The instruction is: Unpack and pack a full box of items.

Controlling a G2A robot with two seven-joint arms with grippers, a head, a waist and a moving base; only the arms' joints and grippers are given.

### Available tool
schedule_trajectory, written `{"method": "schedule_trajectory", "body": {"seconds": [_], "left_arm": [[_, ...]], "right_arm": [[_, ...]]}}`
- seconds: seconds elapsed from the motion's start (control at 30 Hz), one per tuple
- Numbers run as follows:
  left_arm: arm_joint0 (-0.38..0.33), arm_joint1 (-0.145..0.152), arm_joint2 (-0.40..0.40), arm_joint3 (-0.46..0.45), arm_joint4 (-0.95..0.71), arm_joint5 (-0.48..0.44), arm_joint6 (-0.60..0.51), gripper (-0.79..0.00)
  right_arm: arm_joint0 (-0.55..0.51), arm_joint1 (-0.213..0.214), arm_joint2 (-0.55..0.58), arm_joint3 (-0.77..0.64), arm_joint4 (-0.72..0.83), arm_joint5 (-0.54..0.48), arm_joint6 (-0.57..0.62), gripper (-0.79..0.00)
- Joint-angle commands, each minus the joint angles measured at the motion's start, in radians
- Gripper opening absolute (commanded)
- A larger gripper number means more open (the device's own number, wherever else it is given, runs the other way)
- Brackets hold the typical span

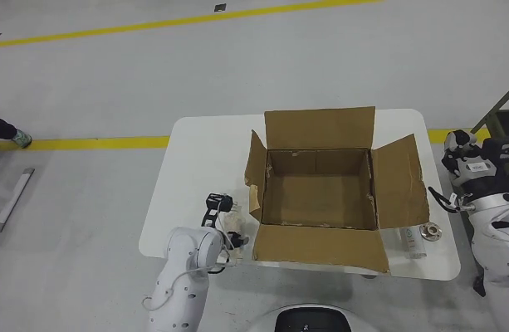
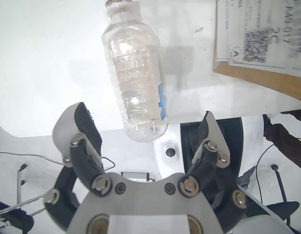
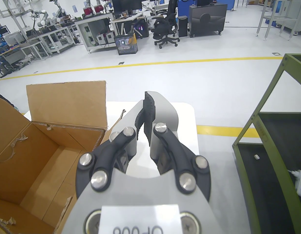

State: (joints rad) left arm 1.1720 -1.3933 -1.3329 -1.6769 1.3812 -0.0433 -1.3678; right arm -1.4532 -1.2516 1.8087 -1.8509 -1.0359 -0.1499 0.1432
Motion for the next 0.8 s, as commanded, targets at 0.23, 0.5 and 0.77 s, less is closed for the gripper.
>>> {"method": "schedule_trajectory", "body": {"seconds": [0.23, 0.5, 0.77], "left_arm": [[-0.029, 0.001, 0.019, 0.102, -0.005, 0.009, 0.018, 0.000], [-0.030, 0.004, 0.036, 0.130, 0.000, -0.002, 0.031, -0.403], [-0.030, 0.006, 0.045, 0.148, 0.005, 0.004, 0.048, -0.785]], "right_arm": [[0.000, 0.000, 0.000, 0.000, 0.000, 0.000, 0.000, -0.785], [0.000, 0.000, 0.000, 0.000, 0.000, 0.000, 0.000, -0.785], [0.000, 0.000, 0.000, 0.000, 0.000, 0.000, 0.000, -0.785]]}}
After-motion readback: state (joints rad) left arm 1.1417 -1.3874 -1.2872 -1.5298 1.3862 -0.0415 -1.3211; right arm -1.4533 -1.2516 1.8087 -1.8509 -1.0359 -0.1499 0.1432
